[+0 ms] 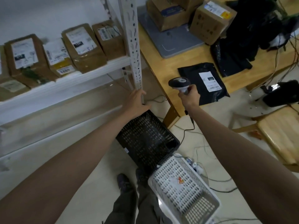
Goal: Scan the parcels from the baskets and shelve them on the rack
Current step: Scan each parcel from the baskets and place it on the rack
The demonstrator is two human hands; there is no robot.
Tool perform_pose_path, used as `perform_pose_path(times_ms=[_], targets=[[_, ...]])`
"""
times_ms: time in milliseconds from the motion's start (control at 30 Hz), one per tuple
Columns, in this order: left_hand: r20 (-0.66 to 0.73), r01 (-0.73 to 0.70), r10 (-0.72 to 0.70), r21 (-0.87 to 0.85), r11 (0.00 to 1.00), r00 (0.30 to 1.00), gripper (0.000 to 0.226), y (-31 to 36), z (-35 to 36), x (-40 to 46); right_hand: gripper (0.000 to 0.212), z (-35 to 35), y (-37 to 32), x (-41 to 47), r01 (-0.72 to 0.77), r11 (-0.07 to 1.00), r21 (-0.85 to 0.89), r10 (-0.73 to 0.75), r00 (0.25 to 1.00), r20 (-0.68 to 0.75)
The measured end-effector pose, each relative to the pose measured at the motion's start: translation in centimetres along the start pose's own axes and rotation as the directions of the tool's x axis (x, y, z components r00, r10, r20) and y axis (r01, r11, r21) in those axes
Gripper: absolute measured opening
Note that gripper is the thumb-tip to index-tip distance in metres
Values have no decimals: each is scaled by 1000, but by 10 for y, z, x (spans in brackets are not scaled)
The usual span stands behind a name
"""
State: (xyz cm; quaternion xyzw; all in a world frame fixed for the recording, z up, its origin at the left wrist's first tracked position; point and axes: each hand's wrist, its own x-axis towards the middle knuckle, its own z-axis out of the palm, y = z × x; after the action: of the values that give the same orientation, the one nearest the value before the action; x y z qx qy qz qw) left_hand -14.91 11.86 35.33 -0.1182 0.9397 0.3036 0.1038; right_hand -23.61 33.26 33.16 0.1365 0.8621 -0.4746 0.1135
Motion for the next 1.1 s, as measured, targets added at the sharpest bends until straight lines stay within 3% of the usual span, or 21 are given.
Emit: perform_pose_path(times_ms=[200, 467, 833, 1100], targets=[[69, 29, -28, -16, 999, 997, 53, -15, 38, 11, 40, 19, 32, 35, -112, 994, -15, 113, 992, 60], [70, 50, -49, -24, 998, 996, 54, -39, 52, 19, 47, 35, 46, 56, -81, 996, -42, 85, 991, 107], [60, 64, -62, -36, 997, 996, 54, -63, 48, 17, 41, 43, 43, 66, -72, 995, -72, 73, 997, 23], [57, 63, -60, -39, 997, 997, 54, -69, 51, 11, 36, 44, 36, 61, -57, 992, -112, 62, 997, 46]])
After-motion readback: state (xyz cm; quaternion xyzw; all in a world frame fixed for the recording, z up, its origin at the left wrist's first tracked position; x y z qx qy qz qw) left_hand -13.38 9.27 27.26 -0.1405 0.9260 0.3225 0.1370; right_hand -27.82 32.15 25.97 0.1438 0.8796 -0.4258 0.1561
